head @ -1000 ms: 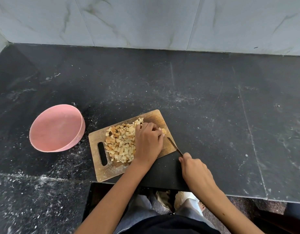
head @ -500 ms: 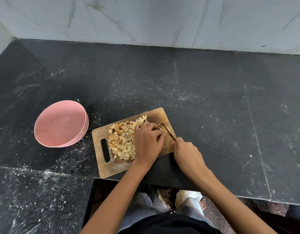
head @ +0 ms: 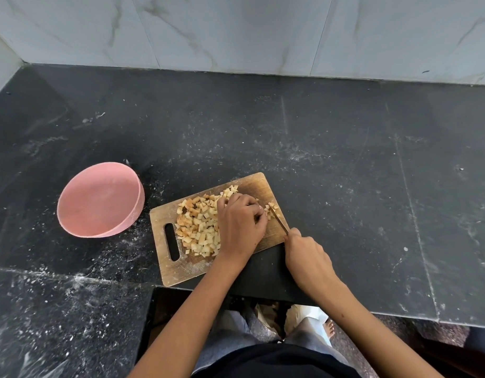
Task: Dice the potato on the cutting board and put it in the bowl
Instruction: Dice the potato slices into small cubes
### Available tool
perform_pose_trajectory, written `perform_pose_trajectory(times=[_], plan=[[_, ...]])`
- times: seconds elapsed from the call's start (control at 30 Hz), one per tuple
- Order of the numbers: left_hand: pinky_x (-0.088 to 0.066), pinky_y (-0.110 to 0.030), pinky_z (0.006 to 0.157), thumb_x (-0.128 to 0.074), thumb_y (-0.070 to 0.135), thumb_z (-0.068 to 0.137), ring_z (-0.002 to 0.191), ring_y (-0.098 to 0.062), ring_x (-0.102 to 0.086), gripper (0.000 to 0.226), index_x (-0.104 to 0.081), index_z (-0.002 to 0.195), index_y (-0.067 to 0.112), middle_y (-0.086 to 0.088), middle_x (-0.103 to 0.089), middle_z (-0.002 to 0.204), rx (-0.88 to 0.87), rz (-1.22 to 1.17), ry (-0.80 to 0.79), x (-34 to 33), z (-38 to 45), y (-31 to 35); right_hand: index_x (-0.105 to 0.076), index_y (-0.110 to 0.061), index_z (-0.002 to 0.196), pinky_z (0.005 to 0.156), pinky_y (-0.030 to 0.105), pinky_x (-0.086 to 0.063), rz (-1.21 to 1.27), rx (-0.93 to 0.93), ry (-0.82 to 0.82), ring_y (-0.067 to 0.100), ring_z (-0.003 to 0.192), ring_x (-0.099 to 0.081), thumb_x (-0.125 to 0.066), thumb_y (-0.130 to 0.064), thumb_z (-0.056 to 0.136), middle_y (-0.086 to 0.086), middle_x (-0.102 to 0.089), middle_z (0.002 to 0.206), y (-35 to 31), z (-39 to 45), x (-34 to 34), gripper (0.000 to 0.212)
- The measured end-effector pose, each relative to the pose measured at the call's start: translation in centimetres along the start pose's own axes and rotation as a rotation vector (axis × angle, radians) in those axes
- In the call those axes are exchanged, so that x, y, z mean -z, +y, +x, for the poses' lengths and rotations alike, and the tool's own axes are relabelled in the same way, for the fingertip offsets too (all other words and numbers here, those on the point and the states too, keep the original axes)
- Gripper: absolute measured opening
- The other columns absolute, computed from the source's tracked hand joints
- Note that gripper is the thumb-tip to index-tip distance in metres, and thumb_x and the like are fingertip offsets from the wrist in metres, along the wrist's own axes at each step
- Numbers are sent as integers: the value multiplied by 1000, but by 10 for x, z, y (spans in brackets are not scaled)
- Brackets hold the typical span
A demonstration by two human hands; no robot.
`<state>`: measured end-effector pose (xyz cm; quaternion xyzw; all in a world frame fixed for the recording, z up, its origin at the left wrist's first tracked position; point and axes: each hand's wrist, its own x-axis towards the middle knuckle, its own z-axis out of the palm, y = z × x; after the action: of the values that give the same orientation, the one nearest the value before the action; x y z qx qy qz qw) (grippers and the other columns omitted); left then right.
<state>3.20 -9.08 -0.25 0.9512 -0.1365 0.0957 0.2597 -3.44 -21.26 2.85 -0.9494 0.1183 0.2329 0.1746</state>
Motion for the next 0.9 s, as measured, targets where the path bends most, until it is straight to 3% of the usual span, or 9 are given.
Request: perform_pose_trajectory(times=[0.3,0.47,0.57,0.67,0.73,0.83,0.9], plan=[[-19,-23,87,-75,19,78,86,-10,-59,7,-70,73,21,10,-65,80,3,2,-39,5,3,-4,-47,-11,102,71,39,-50,135,31,6,29,83,-61,-29,-35,103,10,-62,92,5,-9,1,30],[-23,-25,93,-69,13,83,102,-10,-58,15,-74,91,24,10,-70,100,63,-61,-33,22,3,-16,-49,-14,100,67,35,-45,62,118,45,28,85,-61,-33,-39,102,7,-60,88,9,-10,19,30],[-21,-24,98,-66,7,82,118,-8,-50,36,-70,113,26,12,-65,120,-49,-179,-150,39,7,-20,-49,-14,110,65,34,-39,-111,165,87,31,92,-62,-32,-40,102,10,-63,98,1,-5,29,33],[-21,-26,101,-75,25,79,123,-8,-45,43,-65,120,32,13,-60,126,-193,-131,-308,48,12,-26,-48,-16,112,66,33,-40,-215,219,113,30,92,-63,-34,-39,102,8,-64,99,-2,-3,38,29],[-23,-27,104,-74,33,81,123,-9,-45,47,-61,126,30,10,-59,128,-145,-109,-303,52,13,-31,-48,-15,101,65,32,-40,-154,186,123,29,88,-63,-37,-38,101,6,-63,93,2,0,40,25],[-38,-35,103,-69,20,87,115,-13,-52,37,-64,124,22,4,-64,120,-42,-148,-135,56,9,-43,-40,-14,82,61,36,-44,221,97,148,27,71,-58,-42,-41,99,2,-56,74,5,15,32,31],[-42,-41,99,-69,15,88,110,-14,-55,30,-69,117,21,4,-66,115,-1,-163,-89,55,3,-50,-39,-14,80,57,35,-42,355,105,249,23,67,-55,-51,-37,96,1,-56,73,0,25,23,30]])
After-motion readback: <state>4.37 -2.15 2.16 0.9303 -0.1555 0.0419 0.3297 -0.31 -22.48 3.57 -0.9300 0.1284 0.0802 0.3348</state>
